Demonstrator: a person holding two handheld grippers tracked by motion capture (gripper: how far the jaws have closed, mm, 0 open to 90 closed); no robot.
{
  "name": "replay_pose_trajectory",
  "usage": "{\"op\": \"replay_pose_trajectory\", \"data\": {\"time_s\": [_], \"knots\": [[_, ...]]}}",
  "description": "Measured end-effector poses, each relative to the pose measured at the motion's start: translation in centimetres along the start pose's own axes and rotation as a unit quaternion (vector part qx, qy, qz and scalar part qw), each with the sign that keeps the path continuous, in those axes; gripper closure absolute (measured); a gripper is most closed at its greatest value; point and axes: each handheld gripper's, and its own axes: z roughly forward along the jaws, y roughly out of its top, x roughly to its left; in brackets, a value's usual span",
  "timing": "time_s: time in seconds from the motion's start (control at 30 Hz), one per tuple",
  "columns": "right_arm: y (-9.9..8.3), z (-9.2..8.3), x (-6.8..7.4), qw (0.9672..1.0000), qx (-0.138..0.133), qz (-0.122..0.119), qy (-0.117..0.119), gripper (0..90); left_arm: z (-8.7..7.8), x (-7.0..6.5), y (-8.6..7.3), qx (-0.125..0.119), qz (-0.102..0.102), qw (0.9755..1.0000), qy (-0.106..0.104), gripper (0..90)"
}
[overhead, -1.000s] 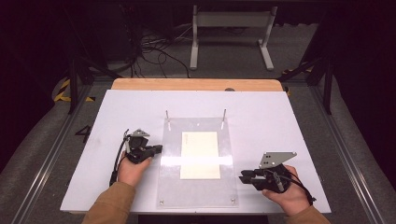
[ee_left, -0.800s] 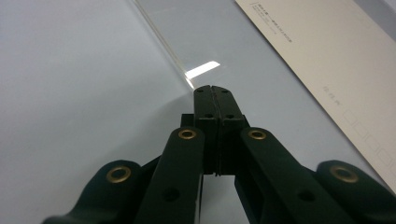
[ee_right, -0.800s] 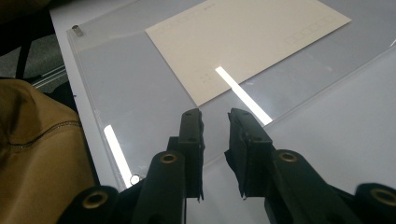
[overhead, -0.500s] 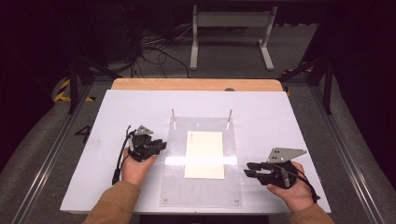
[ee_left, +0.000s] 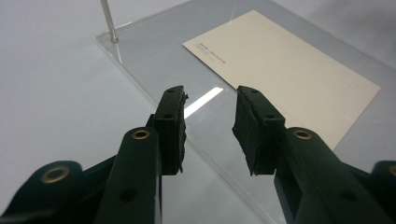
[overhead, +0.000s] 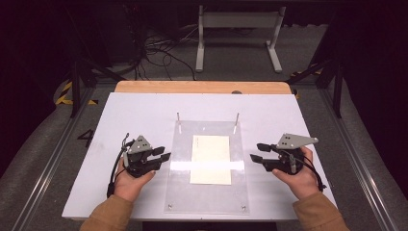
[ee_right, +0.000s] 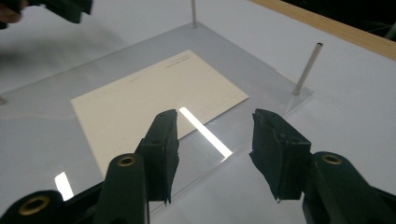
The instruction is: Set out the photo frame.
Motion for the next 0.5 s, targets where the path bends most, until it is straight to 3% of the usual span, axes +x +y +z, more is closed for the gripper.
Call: {"op": "replay_pose_trajectory", "data": {"time_s": [0.1,0.13,0.17,0.23,0.33,0.43,0.47,0.5], "knots": [[0.5,0.5,-0.5,1.0000,0.000,0.001,-0.007,52.2,-0.4,-0.1,-0.1,-0.004,0.006,1.0000,-0.005,61.3],[1.1,1.2,-1.2,1.0000,-0.005,0.000,-0.007,58.8,-0.7,-0.2,-0.2,-0.010,0.006,0.9999,-0.007,60.6],[1.1,1.2,-1.2,1.0000,-0.005,0.000,-0.007,58.8,-0.7,-0.2,-0.2,-0.010,0.006,0.9999,-0.007,60.4],[1.8,2.2,-1.9,0.9998,-0.001,-0.013,-0.014,63.1,-1.2,0.0,-0.6,-0.016,0.009,0.9997,-0.016,59.5],[2.1,3.5,-2.7,0.9994,-0.015,-0.020,-0.023,62.8,-1.7,0.1,-1.2,-0.015,0.013,0.9997,-0.017,58.8],[2.6,4.6,-3.7,0.9990,-0.004,-0.026,-0.036,56.3,-2.3,0.1,-1.6,-0.014,0.013,0.9998,-0.011,58.8],[2.6,5.0,-4.0,0.9989,-0.016,-0.025,-0.037,53.7,-2.3,0.1,-1.6,-0.014,0.013,0.9998,-0.011,58.8],[2.6,5.4,-4.4,0.9989,-0.024,-0.012,-0.040,58.1,-2.4,0.0,-1.8,-0.016,0.012,0.9998,-0.008,58.8]]}}
